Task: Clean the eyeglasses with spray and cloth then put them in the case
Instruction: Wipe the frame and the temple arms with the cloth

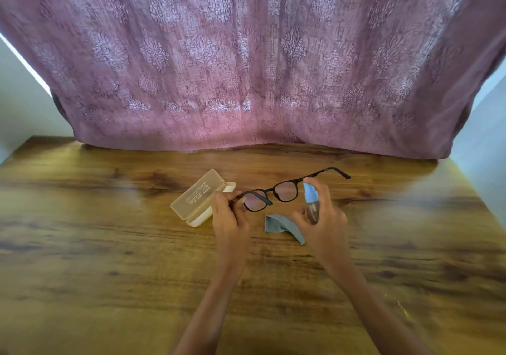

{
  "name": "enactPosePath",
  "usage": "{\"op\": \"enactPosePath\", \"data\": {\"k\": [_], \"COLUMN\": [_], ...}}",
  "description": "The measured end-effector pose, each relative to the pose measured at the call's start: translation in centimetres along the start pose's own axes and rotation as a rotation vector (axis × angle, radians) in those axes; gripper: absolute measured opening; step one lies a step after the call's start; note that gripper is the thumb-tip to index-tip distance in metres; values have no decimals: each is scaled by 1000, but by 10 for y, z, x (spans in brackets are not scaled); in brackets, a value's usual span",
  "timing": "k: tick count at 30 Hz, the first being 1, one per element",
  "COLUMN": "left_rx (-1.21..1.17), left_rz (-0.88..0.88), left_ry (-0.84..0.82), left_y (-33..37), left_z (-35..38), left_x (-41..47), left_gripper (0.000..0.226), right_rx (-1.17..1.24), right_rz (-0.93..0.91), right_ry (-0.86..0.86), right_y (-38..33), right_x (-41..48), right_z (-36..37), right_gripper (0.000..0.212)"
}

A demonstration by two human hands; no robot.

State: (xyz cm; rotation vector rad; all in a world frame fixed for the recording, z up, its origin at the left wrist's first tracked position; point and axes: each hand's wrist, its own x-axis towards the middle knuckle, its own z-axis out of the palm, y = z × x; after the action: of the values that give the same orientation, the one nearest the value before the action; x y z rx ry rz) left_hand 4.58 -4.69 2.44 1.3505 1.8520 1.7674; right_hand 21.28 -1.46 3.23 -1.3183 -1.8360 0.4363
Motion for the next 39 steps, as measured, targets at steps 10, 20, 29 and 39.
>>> {"op": "enactPosePath", "data": {"k": [10, 20, 29, 39], "left_rx": [73, 68, 27, 36], "left_rz": [-10, -35, -30, -32], "left_ry": [28, 37, 46, 73], "left_y": [-24, -32, -24, -12], "left_z": [-3, -5, -6, -12], "left_x": [-3, -3, -2, -1], "left_gripper": [36, 24, 52, 50], "right_rx": [29, -7, 105, -122], "right_rz": [164, 296, 466, 290], "right_ry": [-67, -106, -106, -276], "right_y": [49, 63, 72, 57], "right_x": [-1, -1, -10, -50], "right_z": [9, 18, 14, 22], "right_gripper": [37, 29, 51, 17]}}
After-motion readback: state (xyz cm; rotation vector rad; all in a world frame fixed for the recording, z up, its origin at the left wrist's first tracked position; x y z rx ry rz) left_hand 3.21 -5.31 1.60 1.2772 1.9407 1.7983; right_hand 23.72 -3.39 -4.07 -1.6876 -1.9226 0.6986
